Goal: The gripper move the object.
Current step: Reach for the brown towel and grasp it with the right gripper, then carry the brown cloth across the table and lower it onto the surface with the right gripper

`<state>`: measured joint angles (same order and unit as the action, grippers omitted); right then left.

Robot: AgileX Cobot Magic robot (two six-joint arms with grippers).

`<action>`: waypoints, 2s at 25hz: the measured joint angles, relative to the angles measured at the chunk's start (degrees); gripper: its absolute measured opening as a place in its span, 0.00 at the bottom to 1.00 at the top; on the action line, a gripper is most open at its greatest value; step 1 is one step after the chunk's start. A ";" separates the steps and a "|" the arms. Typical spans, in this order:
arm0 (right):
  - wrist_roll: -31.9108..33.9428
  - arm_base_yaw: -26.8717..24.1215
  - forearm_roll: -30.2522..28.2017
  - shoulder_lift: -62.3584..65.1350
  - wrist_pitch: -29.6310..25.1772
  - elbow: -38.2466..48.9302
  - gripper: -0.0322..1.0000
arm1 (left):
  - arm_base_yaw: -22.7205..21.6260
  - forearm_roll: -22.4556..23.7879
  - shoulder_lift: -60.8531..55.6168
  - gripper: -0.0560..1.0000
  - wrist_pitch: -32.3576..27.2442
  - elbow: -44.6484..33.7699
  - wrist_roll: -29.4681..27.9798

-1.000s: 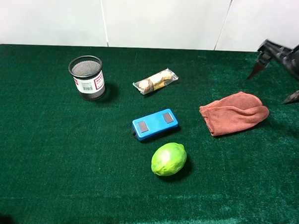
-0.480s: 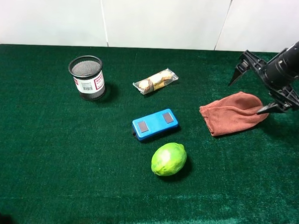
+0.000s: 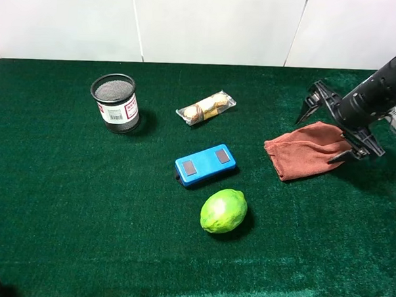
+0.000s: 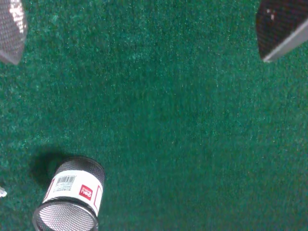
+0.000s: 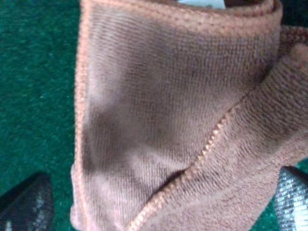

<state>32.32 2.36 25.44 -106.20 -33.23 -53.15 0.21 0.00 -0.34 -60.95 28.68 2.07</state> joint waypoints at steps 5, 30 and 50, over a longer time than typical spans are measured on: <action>0.17 0.00 0.73 -2.82 0.16 -0.93 0.70 | 0.00 0.00 0.00 0.96 0.00 0.00 0.00; 0.17 0.00 -2.59 -7.64 -7.86 -6.92 0.10 | 0.00 0.00 0.00 0.96 0.00 0.00 0.00; 0.17 0.00 -3.06 -4.40 -10.65 -6.98 0.10 | 0.00 0.00 0.00 0.96 0.00 0.00 0.00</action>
<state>32.49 2.36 22.38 -110.60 -43.88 -60.13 0.21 0.00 -0.34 -60.95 28.68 2.07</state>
